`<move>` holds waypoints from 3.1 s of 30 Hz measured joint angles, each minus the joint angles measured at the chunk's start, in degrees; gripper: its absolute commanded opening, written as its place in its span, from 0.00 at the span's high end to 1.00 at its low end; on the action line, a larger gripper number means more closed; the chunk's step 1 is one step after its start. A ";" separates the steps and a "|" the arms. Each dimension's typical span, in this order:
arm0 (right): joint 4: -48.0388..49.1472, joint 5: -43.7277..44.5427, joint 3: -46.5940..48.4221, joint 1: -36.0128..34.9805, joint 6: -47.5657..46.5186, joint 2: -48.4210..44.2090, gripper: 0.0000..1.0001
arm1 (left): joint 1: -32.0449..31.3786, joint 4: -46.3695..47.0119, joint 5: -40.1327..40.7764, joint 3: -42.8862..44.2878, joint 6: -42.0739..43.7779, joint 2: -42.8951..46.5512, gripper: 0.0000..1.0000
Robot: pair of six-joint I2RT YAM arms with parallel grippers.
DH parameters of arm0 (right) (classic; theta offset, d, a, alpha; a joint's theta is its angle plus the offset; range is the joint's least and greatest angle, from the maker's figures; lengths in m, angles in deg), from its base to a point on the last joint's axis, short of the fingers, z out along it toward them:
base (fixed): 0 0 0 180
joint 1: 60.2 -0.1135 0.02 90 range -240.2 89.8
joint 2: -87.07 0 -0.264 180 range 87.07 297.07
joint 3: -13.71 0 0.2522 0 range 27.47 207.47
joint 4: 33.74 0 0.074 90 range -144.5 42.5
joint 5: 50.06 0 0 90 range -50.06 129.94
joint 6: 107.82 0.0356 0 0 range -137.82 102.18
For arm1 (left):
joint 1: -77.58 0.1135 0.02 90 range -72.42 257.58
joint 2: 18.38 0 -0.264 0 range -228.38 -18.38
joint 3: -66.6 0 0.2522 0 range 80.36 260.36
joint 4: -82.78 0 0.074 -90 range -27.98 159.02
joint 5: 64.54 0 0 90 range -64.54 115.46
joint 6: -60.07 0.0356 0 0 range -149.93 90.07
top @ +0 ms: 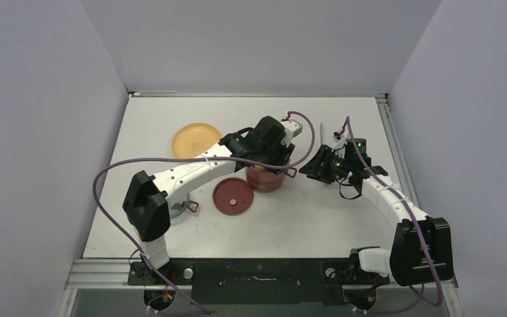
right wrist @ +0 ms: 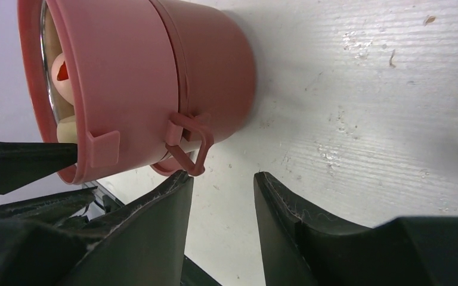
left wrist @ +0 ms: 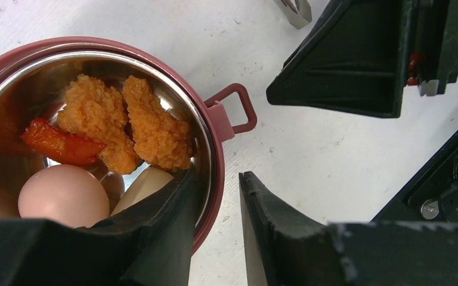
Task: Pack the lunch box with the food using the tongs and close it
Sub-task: Close the fastener on the packing box.
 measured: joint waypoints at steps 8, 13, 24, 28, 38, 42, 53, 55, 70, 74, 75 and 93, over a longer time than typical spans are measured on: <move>1.86 0.33 -0.81 -2.25 1.88 0.00 0.60 | 0.15 0.50 -0.39 -0.26 -0.61 -0.33 0.79; 3.02 1.07 -1.11 -2.64 2.49 0.28 0.62 | 0.17 0.44 0.26 -0.96 -0.59 -0.63 0.79; 5.03 2.16 -3.67 -4.00 3.58 2.54 0.64 | -0.33 0.83 1.84 -2.19 -0.28 -0.92 0.82; 5.29 2.64 -3.67 -4.00 3.76 2.84 0.65 | -0.42 0.90 1.99 -2.19 0.11 -0.96 0.86; 5.25 3.82 -3.65 -4.04 4.20 2.78 0.65 | -0.85 1.44 3.13 -2.10 1.14 -1.38 0.98; 4.68 4.15 -3.13 -4.04 4.42 2.23 0.65 | -1.03 1.44 3.50 -2.05 1.36 -1.40 1.00; 5.42 4.59 -1.92 -4.42 4.63 1.92 0.68 | -1.07 1.38 3.63 -1.84 1.70 -1.60 1.00; 6.16 4.57 -1.92 -4.74 4.66 3.06 0.68 | -1.09 1.25 3.61 -1.62 1.88 -1.73 1.00; 10.19 4.57 -1.70 -6.29 4.63 9.57 0.69 | -1.09 1.09 3.45 -0.90 2.58 -2.27 1.00; 11.30 4.55 -1.18 -6.62 4.63 10.56 0.69 | -1.09 1.07 3.37 -0.87 2.73 -2.34 1.00; 11.65 4.57 -0.96 -6.71 4.63 10.84 0.70 | -1.09 1.07 3.32 -0.87 2.75 -2.36 1.00; 13.53 7.58 0.87 -9.33 4.90 12.66 0.71 | -0.85 1.14 3.30 -0.63 2.95 -2.58 1.00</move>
